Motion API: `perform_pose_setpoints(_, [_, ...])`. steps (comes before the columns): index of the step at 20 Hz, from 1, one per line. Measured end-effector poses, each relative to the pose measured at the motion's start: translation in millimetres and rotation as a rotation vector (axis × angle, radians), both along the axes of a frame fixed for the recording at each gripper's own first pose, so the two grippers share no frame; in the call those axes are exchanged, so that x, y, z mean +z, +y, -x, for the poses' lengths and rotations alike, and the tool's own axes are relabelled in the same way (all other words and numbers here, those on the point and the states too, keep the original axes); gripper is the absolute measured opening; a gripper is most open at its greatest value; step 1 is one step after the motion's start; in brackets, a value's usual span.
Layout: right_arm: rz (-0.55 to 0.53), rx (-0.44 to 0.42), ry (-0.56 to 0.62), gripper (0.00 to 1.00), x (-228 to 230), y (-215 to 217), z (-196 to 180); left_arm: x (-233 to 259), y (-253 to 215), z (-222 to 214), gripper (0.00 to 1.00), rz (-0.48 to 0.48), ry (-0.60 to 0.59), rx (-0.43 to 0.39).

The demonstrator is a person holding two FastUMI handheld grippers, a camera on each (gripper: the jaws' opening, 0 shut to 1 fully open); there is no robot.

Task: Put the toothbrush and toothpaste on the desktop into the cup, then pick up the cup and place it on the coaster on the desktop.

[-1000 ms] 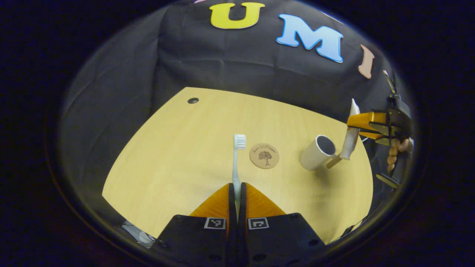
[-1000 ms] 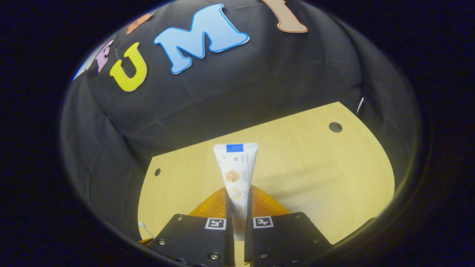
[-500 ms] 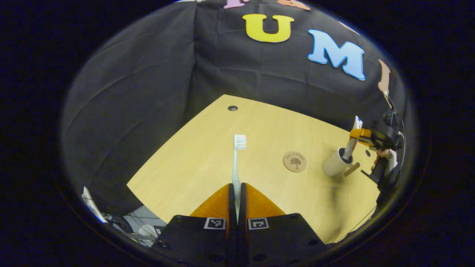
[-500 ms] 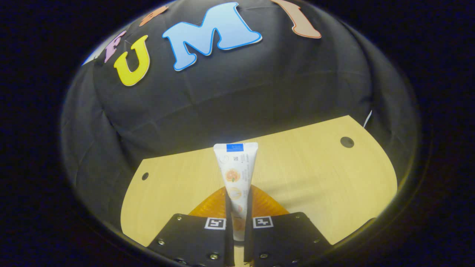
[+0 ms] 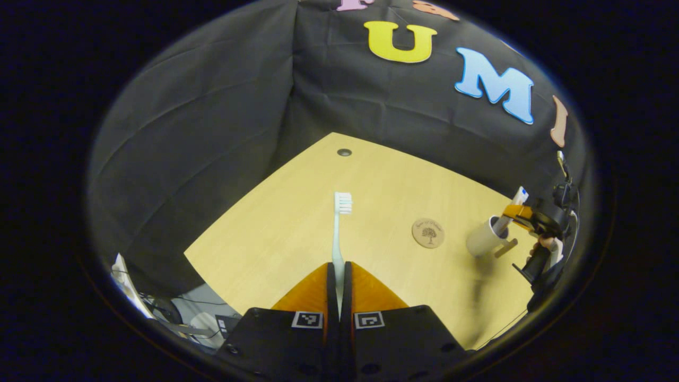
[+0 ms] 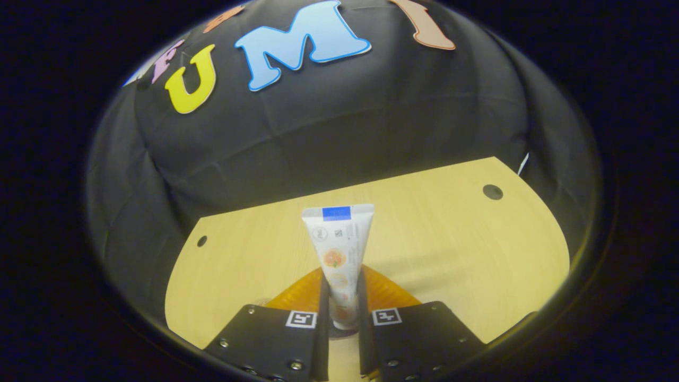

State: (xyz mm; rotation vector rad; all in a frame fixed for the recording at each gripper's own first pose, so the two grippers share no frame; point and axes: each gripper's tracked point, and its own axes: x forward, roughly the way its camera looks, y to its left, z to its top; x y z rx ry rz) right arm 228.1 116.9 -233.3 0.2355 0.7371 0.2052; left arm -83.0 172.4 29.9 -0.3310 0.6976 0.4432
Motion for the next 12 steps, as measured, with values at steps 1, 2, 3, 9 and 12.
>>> perform_pose_setpoints(1, [0.006,0.007,0.0,0.23,1,-2,3,0,-4,-5,0.06,0.009,-0.006,-0.01])
perform_pose_setpoints(2, [0.007,0.014,0.007,0.24,-1,-3,8,-1,-8,-11,0.08,0.016,-0.01,-0.02])
perform_pose_setpoints(3, [0.009,0.017,0.007,0.27,-2,-5,11,-2,-12,-16,0.08,0.022,-0.012,-0.034])
perform_pose_setpoints(9, [-0.005,0.049,-0.008,0.51,14,-11,32,-3,-33,-44,0.07,0.013,-0.046,-0.109])
perform_pose_setpoints(12, [-0.067,0.031,-0.056,0.71,45,-12,31,1,-43,-58,0.08,0.021,-0.076,-0.15])
